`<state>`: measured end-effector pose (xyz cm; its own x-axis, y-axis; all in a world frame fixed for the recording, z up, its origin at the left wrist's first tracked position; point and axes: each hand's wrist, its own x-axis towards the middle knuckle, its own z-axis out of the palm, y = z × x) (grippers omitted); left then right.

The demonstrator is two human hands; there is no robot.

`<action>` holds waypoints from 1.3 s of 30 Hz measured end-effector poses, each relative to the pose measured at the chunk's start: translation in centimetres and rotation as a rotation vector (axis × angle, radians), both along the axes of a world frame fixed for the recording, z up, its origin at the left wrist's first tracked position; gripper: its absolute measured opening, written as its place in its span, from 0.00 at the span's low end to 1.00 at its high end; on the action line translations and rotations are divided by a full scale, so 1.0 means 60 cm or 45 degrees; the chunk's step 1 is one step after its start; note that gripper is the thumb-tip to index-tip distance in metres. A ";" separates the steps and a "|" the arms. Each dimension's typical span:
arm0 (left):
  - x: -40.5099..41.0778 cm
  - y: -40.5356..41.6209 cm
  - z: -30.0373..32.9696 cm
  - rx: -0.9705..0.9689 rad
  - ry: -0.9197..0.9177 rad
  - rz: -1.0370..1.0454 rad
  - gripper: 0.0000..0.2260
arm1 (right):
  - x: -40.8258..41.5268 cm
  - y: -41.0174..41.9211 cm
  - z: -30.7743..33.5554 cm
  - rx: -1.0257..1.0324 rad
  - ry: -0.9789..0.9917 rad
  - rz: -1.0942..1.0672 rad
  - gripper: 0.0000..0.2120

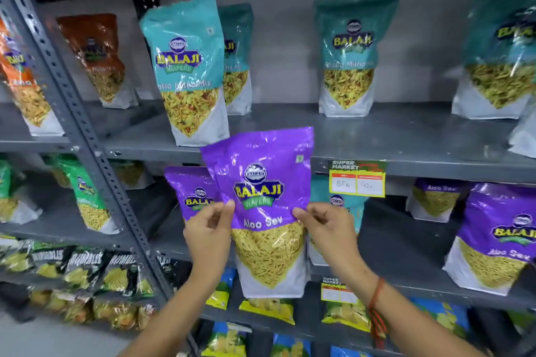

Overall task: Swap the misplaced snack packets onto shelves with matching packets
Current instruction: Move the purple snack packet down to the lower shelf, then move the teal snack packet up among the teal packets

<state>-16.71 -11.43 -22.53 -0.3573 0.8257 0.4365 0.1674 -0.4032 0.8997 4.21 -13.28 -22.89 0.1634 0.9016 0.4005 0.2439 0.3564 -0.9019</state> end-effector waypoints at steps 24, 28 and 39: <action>-0.005 0.204 -0.196 -0.508 0.336 0.120 0.08 | -0.026 0.202 -0.230 -0.439 -0.139 -0.233 0.17; 0.008 0.197 -0.191 -0.572 0.251 0.137 0.07 | -0.018 0.196 -0.233 -0.488 -0.088 -0.177 0.09; 0.218 0.103 -0.182 -0.244 0.344 -0.176 0.10 | 0.115 0.090 -0.167 -0.137 0.144 -0.740 0.03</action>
